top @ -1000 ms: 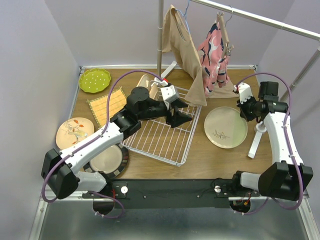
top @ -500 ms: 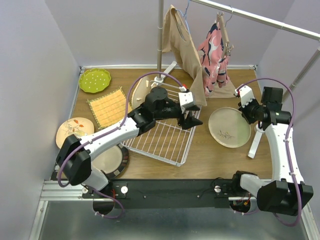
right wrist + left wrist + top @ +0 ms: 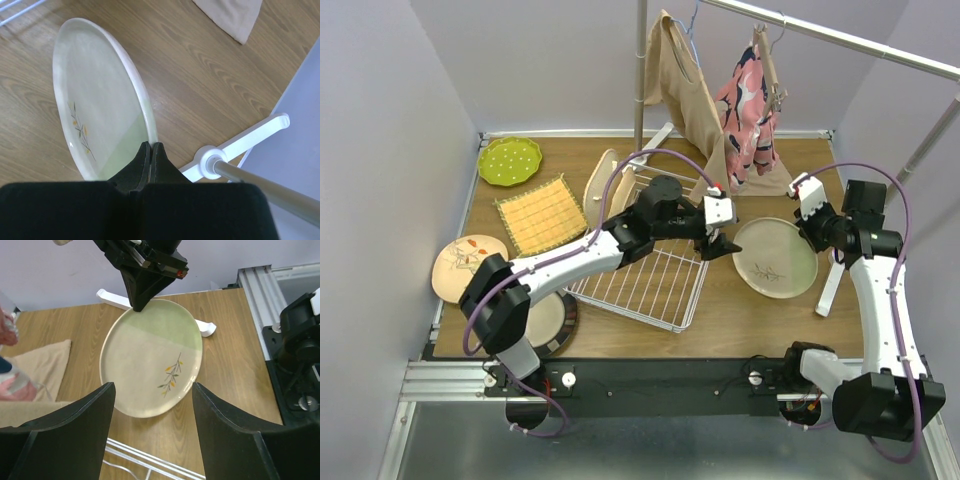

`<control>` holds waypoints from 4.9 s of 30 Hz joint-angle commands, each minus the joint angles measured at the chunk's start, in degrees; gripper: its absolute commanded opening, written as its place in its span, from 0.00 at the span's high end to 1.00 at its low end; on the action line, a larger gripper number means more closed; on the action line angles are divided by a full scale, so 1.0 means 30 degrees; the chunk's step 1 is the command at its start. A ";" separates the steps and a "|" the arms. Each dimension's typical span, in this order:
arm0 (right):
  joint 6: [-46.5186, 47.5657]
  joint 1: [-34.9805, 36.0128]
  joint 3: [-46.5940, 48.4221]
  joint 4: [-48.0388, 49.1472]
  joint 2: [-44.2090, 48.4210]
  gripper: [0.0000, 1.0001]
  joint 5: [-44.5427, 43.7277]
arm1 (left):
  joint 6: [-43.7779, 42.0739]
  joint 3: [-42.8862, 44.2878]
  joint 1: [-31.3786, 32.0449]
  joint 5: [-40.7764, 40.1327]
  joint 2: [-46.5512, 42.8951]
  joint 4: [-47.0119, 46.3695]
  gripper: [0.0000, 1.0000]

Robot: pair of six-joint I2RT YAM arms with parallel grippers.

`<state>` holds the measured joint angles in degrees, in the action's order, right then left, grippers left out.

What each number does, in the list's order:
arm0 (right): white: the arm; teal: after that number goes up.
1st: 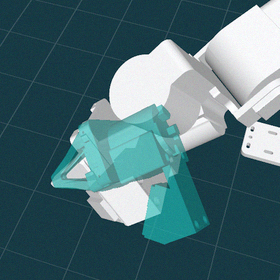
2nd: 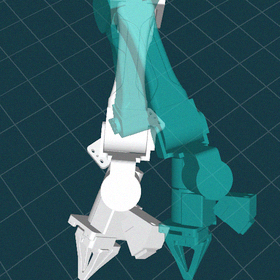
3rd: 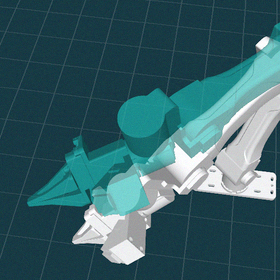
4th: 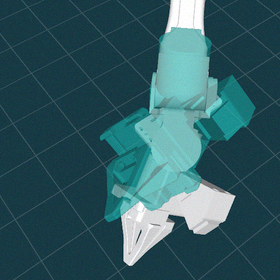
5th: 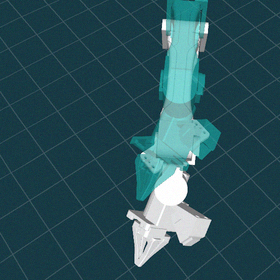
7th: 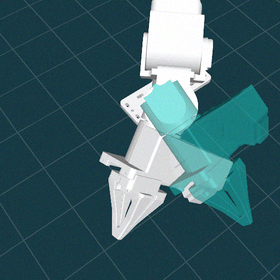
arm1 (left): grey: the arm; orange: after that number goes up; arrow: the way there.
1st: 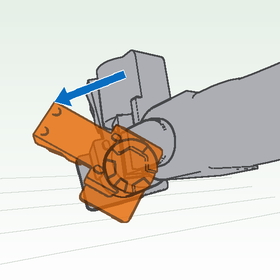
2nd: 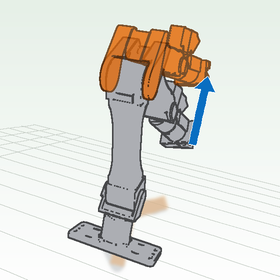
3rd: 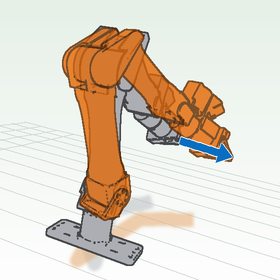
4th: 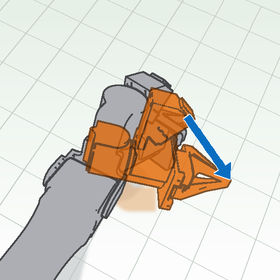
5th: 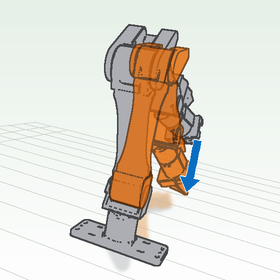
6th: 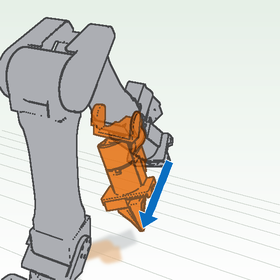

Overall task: Load the plates into the dish rack
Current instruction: Pass the plate from the right arm to the left, then pass the plate from the left arm to the right

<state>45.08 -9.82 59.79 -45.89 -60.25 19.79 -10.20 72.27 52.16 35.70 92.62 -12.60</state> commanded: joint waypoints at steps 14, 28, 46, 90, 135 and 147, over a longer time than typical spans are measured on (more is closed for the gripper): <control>0.1495 -0.0124 -0.0212 0.1204 0.3001 1.00 0.3714 | -0.5361 0.4972 0.0220 0.0346 0.5424 0.2208 0.28; 0.2346 -0.0124 -0.0535 0.0765 0.4028 1.00 0.4653 | -0.3604 0.4622 -0.0453 -0.0007 0.5720 0.0305 0.28; 0.3019 -0.0124 -0.0214 0.0297 0.4057 0.99 0.5502 | -0.3867 0.6905 -0.0541 0.3919 0.8061 0.2354 0.27; -0.6296 -0.0124 0.7812 -0.4917 -0.1156 0.20 0.9629 | 0.2695 -0.1057 -0.0834 -0.0501 -0.3535 -0.2130 1.00; 1.0490 0.0111 0.4745 -1.0606 -0.0721 0.12 1.5288 | 1.6517 0.0578 -0.8655 0.4889 -0.8724 0.7215 1.00; 0.4990 0.0111 -0.1233 0.3040 0.5396 0.02 1.4877 | 2.6328 -0.0973 -0.9624 0.3948 -0.8724 0.5374 1.00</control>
<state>66.41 -9.80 63.13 -57.54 -50.68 62.96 52.14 70.67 23.57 46.00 68.64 12.27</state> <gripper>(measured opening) 0.956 0.201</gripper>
